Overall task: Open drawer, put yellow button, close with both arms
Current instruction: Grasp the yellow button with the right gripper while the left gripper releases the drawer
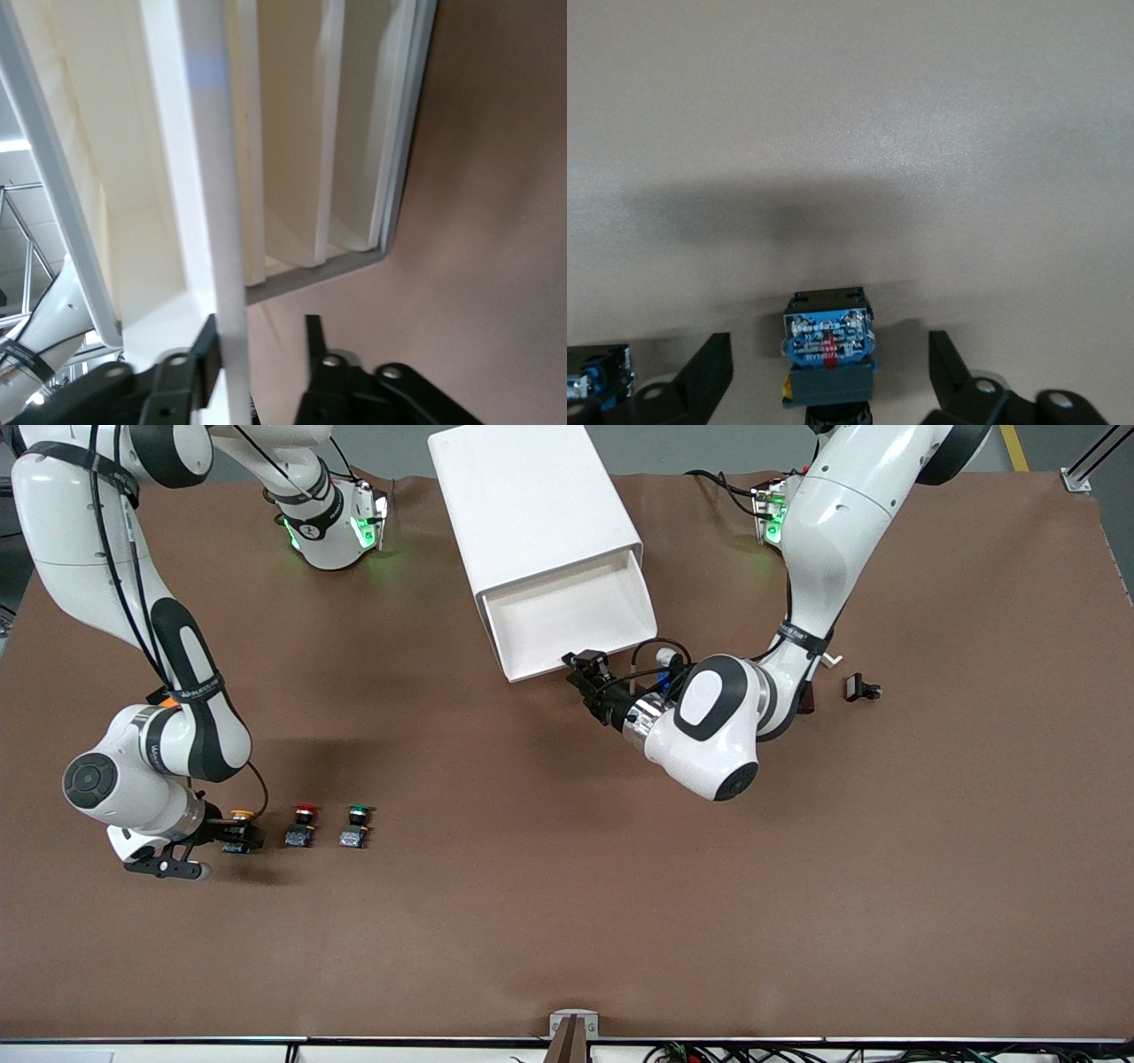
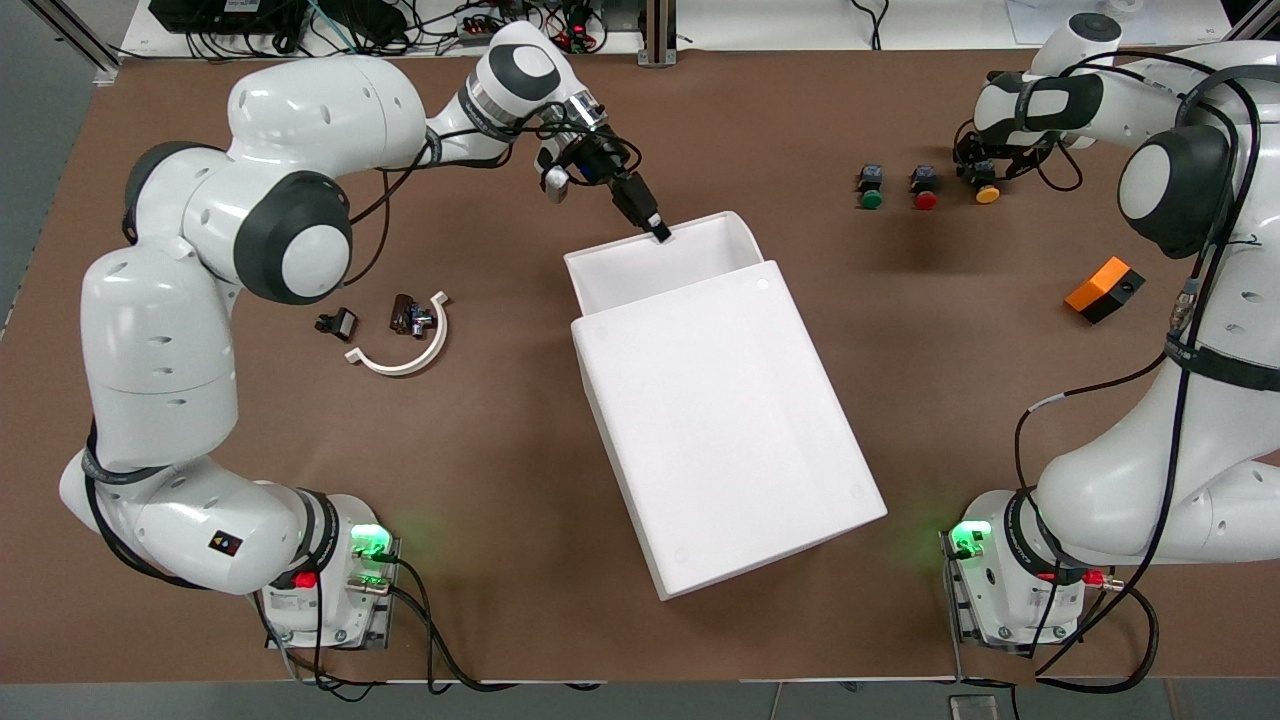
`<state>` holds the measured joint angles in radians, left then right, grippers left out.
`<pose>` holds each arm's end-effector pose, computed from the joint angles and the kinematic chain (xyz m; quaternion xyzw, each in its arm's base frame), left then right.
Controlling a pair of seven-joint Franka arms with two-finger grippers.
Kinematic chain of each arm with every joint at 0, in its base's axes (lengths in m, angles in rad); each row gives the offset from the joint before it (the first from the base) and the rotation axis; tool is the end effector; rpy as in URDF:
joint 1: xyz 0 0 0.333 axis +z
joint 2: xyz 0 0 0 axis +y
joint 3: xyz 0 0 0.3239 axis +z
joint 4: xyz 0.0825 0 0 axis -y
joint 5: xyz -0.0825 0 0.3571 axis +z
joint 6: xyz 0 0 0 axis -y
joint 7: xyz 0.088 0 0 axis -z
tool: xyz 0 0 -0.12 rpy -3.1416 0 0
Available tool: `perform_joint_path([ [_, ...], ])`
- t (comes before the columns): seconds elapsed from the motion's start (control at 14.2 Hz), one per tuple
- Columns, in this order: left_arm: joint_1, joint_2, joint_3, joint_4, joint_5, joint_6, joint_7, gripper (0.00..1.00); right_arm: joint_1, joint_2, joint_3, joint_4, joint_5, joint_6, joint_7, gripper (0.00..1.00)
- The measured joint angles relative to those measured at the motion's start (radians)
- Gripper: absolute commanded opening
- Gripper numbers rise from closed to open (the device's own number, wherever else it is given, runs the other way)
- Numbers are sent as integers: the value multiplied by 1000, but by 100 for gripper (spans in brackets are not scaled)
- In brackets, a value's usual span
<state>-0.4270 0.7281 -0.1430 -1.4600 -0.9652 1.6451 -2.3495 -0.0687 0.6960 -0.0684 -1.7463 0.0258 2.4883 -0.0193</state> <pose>0.5164 -0.4193 0.2844 -0.3981 -0.7450 0.5043 0.1791 0.6520 -0.0855 0.1935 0.9978 -0.0604 0.0228 0.0155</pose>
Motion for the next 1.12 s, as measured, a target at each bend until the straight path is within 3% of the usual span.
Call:
perform_joint_path([
  [0.07, 3, 5, 1, 7, 0, 9, 1, 100, 0, 1, 0, 0, 0, 0, -11, 0],
  [0.21, 14, 11, 6, 39, 37, 21, 5, 100, 0, 1, 0, 0, 0, -1, -23, 0],
  [0.49, 30, 9, 29, 163, 218, 21, 6, 100, -1, 2, 0, 37, 7, -50, -24, 0],
  [0.77, 48, 2, 73, 254, 352, 19, 77, 100, -1, -7, 3, 219, 31, -354, 6, 0],
  [1.12, 55, -89, 72, 274, 756, -13, 345, 100, 36, -90, 24, 309, 59, -568, 214, 0],
])
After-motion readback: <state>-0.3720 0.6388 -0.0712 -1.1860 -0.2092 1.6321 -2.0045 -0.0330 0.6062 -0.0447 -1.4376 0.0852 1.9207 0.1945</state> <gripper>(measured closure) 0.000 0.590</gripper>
